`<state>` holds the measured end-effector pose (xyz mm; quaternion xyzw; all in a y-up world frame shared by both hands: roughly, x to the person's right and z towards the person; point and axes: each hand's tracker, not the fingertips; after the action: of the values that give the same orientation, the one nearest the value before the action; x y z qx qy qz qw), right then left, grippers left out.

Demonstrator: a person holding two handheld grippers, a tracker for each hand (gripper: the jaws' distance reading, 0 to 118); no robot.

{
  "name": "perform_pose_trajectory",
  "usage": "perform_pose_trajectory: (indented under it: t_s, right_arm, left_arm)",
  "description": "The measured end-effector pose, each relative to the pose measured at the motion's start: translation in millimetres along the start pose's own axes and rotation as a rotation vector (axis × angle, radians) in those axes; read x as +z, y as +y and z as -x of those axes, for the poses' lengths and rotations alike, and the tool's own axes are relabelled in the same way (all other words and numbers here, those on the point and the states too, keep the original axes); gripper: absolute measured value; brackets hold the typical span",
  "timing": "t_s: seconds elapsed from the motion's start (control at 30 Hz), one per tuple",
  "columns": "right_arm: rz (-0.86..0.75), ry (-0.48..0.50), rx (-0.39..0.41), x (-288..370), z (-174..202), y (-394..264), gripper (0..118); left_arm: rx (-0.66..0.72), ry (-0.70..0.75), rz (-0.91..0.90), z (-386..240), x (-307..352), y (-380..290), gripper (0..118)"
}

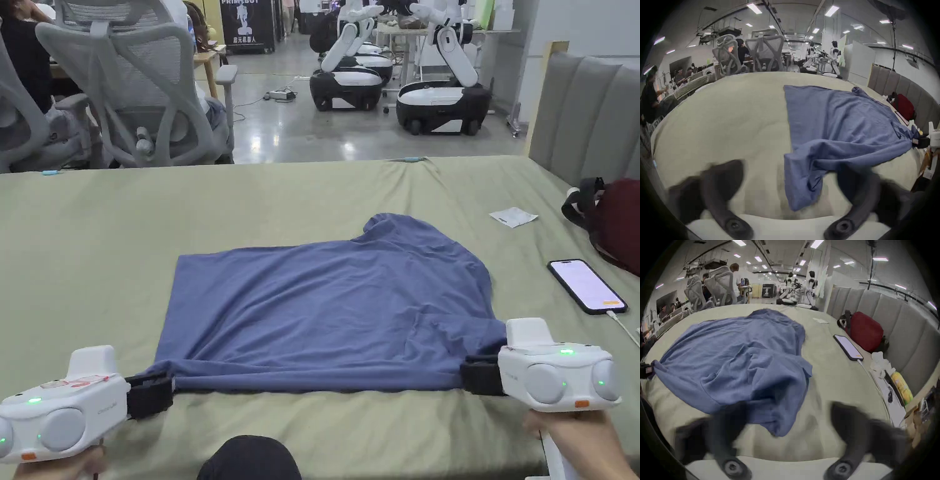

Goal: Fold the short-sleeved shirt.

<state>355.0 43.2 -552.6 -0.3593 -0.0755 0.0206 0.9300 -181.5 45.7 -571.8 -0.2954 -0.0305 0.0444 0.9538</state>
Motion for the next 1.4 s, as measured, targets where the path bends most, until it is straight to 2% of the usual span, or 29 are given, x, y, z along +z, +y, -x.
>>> perform_pose_trajectory:
  t_s: [0.03,0.07,0.13,0.17,0.2,0.23,0.27,0.4,0.87,0.9,0.93,0.97,1.07,1.13,1.2,1.4]
  right_arm:
    - [-0.054,0.036,-0.018,9.1,-1.4,-2.4,115]
    - [-0.062,0.056,-0.047,12.1,-2.1,-4.9,105]
    - [-0.035,0.037,-0.059,17.4,-1.3,-1.1,95]
    - [-0.039,0.031,-0.058,19.4,0.6,-3.2,76]
    - [-0.058,0.02,-0.051,19.4,3.8,-3.3,49]
    - [-0.073,0.006,-0.039,17.7,7.4,-2.0,18]
    - [-0.07,-0.001,-0.037,16.5,9.2,-1.6,2]
    - [-0.067,0.008,-0.047,20.7,11.9,1.2,2]
    - [-0.073,0.014,-0.033,27.6,5.8,1.9,2]
    - [-0.074,0.017,-0.033,28.7,6.7,0.8,8]
    - [-0.074,0.008,-0.032,32.1,7.5,-0.2,22]
    - [-0.074,0.004,-0.03,36.3,7.6,-1.6,43]
    - [-0.089,-0.008,-0.02,50.8,7.8,-4.8,30]
    - [-0.106,-0.009,-0.007,58.3,6.6,-6.7,26]
    - [-0.125,-0.003,-0.008,62.2,5.1,-7.0,0]
    - [-0.135,0.0,0.006,62.7,6.9,-3.6,0]
  left_arm:
    - [0.0,0.005,-0.028,-0.6,5.2,2.1,113]
    - [0.0,-0.009,-0.032,0.7,9.3,3.6,113]
    - [-0.019,-0.004,-0.029,-0.3,15.5,7.6,112]
    - [-0.05,-0.003,-0.046,-2.0,24.3,4.4,97]
    - [-0.091,0.004,-0.069,-4.0,27.2,4.6,75]
    - [-0.117,0.025,-0.082,-5.9,27.9,4.5,41]
    - [-0.131,0.041,-0.082,-7.6,27.2,4.6,0]
    - [-0.084,0.011,-0.06,-11.6,25.6,4.2,0]
    - [-0.09,0.017,-0.051,-25.4,22.4,7.2,0]
    - [-0.091,0.018,-0.049,-25.9,22.5,6.7,0]
    - [-0.09,0.019,-0.045,-26.1,23.2,6.7,0]
    - [-0.088,0.019,-0.037,-26.5,24.7,6.8,0]
    - [-0.096,0.009,-0.033,-29.3,30.9,1.4,0]
    - [-0.1,0.008,-0.034,-29.2,33.8,-0.7,0]
    - [-0.097,0.005,-0.03,-30.4,35.0,-1.8,3]
    - [-0.097,0.003,-0.023,-34.9,43.4,-0.3,0]
